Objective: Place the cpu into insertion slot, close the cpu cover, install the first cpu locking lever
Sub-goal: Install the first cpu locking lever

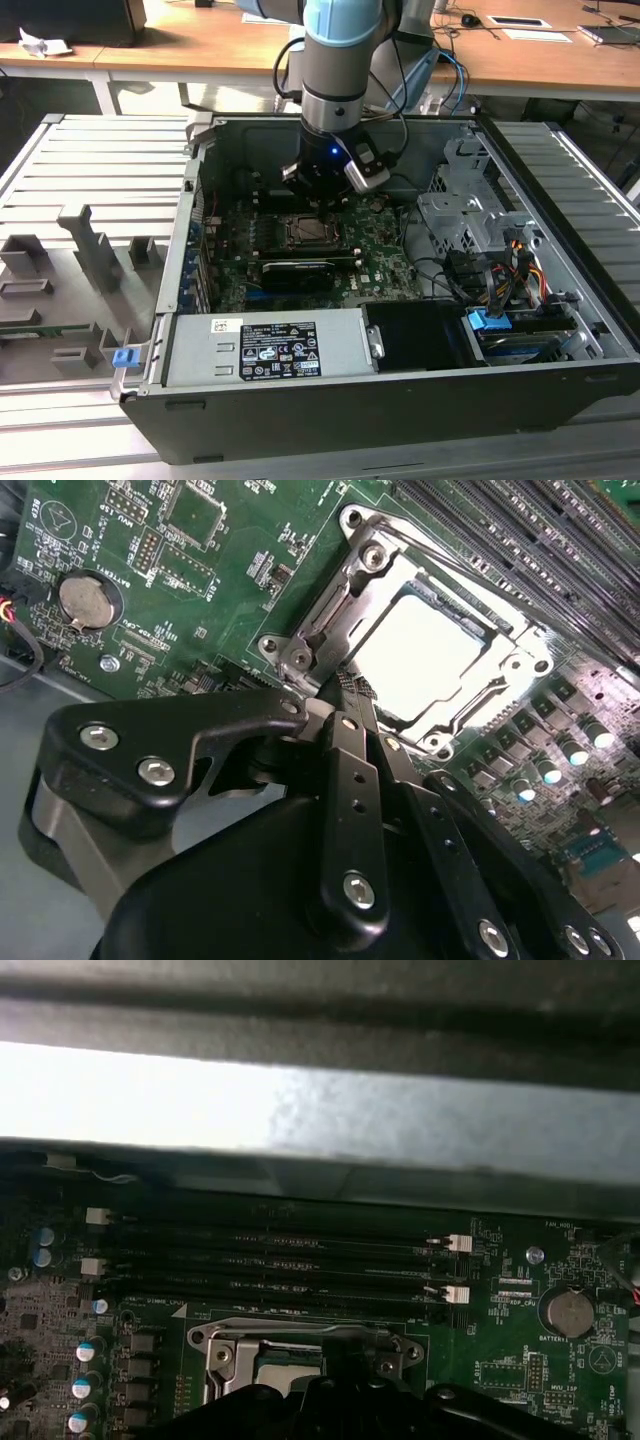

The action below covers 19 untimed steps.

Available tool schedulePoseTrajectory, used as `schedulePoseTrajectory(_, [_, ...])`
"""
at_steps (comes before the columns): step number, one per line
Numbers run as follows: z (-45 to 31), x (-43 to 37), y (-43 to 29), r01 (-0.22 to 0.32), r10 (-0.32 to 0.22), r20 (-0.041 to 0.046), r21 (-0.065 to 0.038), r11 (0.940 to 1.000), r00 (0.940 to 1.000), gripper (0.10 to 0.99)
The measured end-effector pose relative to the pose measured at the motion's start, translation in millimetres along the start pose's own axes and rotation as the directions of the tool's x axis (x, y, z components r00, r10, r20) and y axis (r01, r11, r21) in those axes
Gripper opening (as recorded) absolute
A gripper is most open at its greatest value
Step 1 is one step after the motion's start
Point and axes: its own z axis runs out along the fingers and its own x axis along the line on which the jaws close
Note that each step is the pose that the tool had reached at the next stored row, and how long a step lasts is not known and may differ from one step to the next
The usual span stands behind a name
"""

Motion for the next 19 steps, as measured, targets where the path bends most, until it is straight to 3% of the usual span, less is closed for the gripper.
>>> schedulePoseTrajectory(3, [-1.1, 0.0, -0.3, 0.0, 0.0, -0.0001, 0.0, 1.0, 1.0, 0.106])
schedulePoseTrajectory(4, [-5.9, -0.1, 0.1, 0.0, 0.0, 0.0, 0.0, 1.0, 1.0, 0.106])
schedulePoseTrajectory(5, [-17.3, -0.2, 1.0, 0.0, 0.0, 0.0, 0.0, 1.0, 1.0, 0.106])
schedulePoseTrajectory(6, [-23.3, -0.2, 1.4, 0.0, 0.0, -0.0001, 0.0, 1.0, 1.0, 0.106])
schedulePoseTrajectory(10, [-24.3, 0.1, -2.9, 0.0, 0.0, 0.0, 0.0, 1.0, 1.0, 0.106])
schedulePoseTrajectory(19, [-25.7, 2.0, -27.9, 0.0, 0.0, -0.0007, 0.0, 1.0, 1.0, 0.106])
